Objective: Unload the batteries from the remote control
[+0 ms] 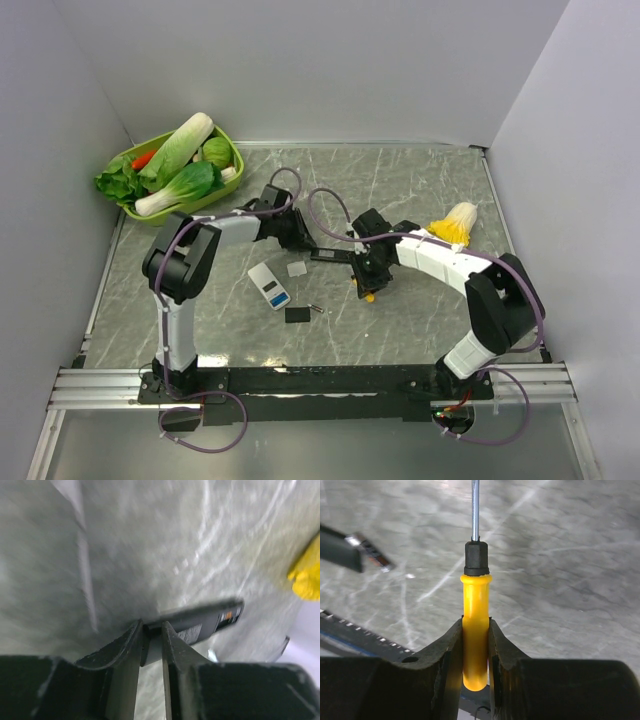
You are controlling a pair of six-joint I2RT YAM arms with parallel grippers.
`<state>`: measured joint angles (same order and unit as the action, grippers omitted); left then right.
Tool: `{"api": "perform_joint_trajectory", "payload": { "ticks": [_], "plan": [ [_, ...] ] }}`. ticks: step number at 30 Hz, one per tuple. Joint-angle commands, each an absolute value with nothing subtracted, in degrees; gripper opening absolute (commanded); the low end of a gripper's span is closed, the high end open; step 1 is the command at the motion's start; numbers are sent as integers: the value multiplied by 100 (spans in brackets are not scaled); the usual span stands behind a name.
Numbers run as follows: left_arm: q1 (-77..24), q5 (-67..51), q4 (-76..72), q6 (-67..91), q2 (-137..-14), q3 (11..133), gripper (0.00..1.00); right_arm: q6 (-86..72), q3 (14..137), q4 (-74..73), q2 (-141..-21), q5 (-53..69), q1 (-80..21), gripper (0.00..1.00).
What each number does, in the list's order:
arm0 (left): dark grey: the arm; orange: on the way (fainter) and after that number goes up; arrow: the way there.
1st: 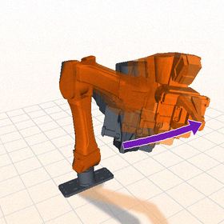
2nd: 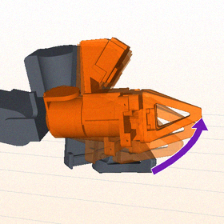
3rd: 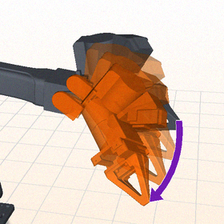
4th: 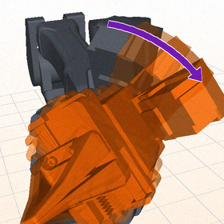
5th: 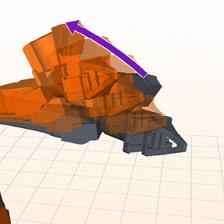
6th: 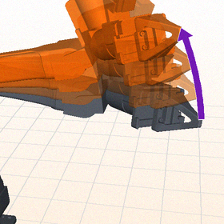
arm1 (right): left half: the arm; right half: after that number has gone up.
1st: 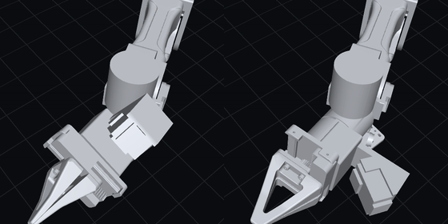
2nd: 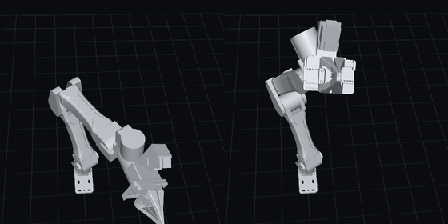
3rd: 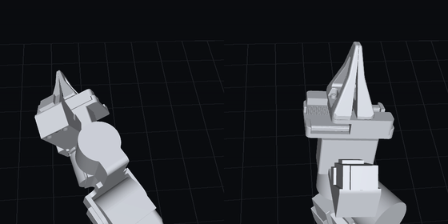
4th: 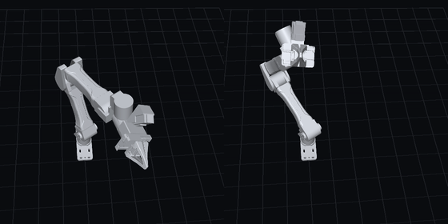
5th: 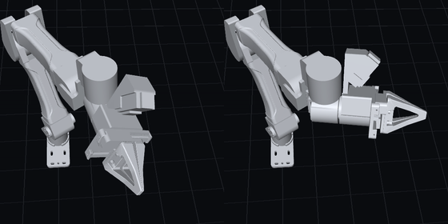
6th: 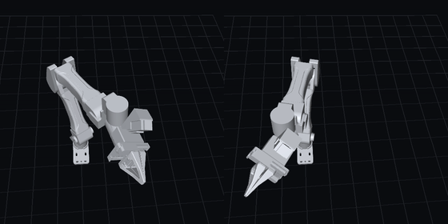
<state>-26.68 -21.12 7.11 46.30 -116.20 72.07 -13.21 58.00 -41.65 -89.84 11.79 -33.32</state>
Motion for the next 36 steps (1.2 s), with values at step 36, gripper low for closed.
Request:
{"api": "perform_joint_trajectory", "payload": {
  "ticks": [36],
  "plan": [
    [-2522,-1423,826,5098,-11504,7593,19,-132,8051,-4307,-11100,861,-2654,0]
  ]
}}
